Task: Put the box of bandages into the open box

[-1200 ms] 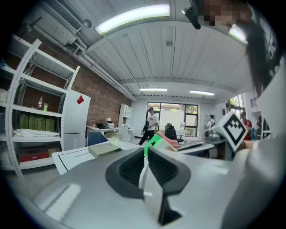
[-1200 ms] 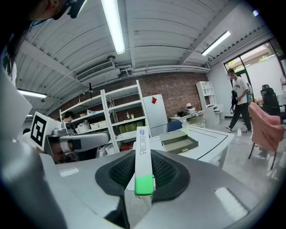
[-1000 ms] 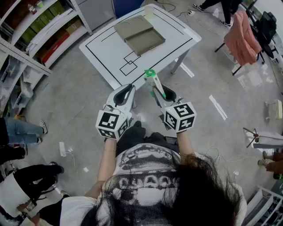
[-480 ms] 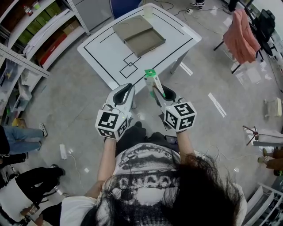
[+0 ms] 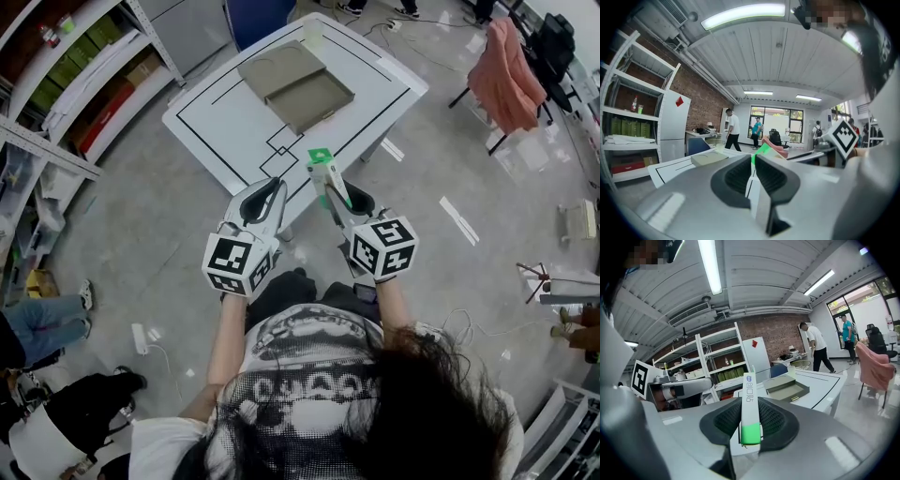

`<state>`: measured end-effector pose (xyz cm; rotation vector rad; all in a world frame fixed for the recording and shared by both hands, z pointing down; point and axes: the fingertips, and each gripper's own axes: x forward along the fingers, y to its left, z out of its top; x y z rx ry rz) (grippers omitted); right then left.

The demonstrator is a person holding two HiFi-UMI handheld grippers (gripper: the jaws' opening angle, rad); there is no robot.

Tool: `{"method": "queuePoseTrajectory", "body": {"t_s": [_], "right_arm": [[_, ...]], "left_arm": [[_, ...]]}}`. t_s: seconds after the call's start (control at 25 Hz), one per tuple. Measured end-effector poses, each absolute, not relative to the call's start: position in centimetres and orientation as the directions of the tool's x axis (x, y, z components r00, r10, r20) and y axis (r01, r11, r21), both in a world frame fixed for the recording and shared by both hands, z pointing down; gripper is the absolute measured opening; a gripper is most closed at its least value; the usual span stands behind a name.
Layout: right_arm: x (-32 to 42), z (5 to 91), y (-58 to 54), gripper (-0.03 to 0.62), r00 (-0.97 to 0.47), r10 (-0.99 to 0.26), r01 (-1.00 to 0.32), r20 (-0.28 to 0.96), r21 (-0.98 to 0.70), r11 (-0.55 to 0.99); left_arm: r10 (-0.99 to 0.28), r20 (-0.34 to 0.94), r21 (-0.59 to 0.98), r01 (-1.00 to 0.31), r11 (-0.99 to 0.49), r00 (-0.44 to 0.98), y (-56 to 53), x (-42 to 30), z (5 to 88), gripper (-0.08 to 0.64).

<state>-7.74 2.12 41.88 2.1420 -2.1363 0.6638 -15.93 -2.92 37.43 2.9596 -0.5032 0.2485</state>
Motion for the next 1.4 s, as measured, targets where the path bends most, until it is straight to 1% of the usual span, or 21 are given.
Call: {"method": "queuePoseTrajectory", "body": {"t_s": [0.4,0.76,1.04,1.4], "right_arm": [[-8.5,42.8,0.3,0.094,0.000,-0.936,-0.959,0.351,-0.265,-0.099],[-6.2,44.0,-0.7,0.095,0.016,-0.930,-0.952,0.368,-0.279,-0.127],[-2.1,44.9,-3.0,0.094,-0.032,-0.931,-0.952,0.365,-0.294,-0.082],[7.4,45.3,-6.2,0.095,-0.150,-0.915,-0.951,0.375,-0.307,0.030]], "left_arm": [[-0.267,0.192,0.131,-0.294,-0.947,0.944,-5.9,-16.1,38.8,0.000],[-0.243,0.208,0.151,-0.277,-0.949,0.947,-6.9,-13.9,40.2,0.000],[-0.301,0.218,0.146,-0.336,-0.931,0.928,-9.1,-10.7,40.9,0.000],[-0.422,0.222,0.146,-0.458,-0.877,0.879,-11.9,-2.3,41.0,0.000]]}}
